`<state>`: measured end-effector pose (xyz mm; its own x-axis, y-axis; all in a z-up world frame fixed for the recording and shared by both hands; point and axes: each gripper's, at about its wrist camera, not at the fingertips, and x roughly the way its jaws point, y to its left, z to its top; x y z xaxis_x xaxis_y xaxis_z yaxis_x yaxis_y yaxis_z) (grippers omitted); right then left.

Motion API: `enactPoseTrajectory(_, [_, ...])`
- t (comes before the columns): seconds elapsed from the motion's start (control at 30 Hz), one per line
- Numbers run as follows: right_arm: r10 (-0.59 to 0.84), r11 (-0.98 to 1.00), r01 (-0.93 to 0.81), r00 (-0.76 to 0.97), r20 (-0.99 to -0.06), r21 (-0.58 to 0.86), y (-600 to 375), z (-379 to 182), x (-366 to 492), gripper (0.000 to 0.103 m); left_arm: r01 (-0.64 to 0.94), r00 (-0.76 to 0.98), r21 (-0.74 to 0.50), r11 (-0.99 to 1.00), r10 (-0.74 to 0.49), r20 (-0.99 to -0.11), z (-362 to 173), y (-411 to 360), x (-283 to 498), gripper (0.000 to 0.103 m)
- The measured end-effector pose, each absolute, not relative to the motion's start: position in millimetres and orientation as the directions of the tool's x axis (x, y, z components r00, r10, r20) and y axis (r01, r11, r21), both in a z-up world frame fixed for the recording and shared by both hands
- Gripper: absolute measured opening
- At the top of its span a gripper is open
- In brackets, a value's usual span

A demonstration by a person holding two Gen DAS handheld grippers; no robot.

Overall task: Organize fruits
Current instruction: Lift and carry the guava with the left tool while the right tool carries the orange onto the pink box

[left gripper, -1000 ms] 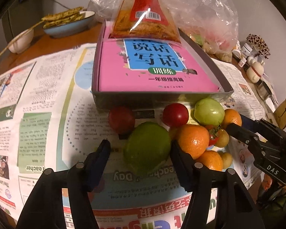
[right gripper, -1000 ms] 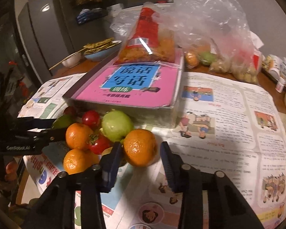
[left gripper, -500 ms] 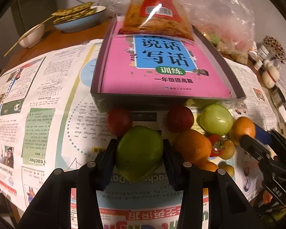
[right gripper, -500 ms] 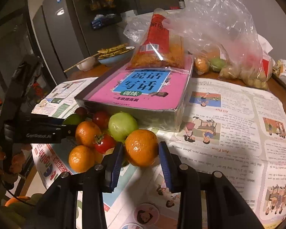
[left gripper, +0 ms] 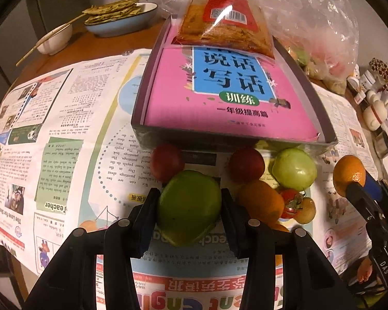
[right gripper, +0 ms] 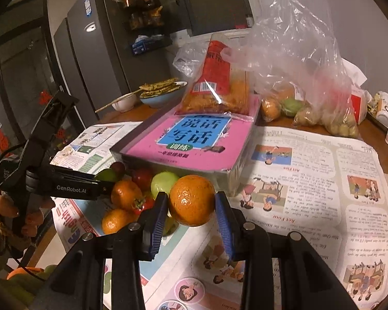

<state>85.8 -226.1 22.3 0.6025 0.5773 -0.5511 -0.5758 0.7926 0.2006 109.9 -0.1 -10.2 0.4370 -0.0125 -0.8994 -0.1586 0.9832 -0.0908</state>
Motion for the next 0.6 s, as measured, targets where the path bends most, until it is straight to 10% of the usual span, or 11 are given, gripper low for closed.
enactPoseTrajectory(0.6, [0.558,0.81,-0.553,0.623,-0.548,0.196,-224,43,100,0.038,-0.082,0.526,-0.138,0.987,-0.075,-0.847,24,-6,117,0.048])
